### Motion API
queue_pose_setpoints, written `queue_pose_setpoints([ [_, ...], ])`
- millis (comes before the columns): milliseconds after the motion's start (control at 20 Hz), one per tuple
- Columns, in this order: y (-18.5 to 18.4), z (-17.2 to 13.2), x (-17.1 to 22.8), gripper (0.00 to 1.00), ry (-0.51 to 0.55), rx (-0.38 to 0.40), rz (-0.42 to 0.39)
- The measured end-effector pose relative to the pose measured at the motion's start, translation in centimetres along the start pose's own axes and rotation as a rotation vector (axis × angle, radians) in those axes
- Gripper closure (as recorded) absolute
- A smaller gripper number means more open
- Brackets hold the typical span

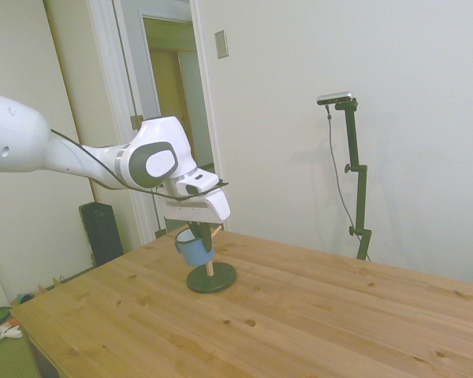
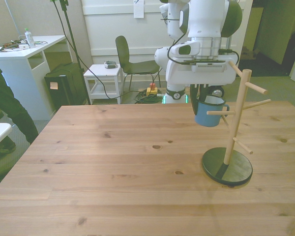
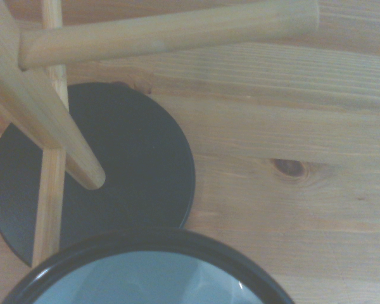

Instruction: Hang the mug

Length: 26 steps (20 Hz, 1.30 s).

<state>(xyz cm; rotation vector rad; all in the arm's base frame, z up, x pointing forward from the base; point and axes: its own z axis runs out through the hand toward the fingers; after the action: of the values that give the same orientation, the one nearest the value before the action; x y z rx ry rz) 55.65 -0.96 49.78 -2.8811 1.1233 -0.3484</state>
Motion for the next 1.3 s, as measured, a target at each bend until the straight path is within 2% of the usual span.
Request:
queue_pose_setpoints([
  [1300,-0.8,0.7,1.1,1.0,-0.001,0.002,0.021],
])
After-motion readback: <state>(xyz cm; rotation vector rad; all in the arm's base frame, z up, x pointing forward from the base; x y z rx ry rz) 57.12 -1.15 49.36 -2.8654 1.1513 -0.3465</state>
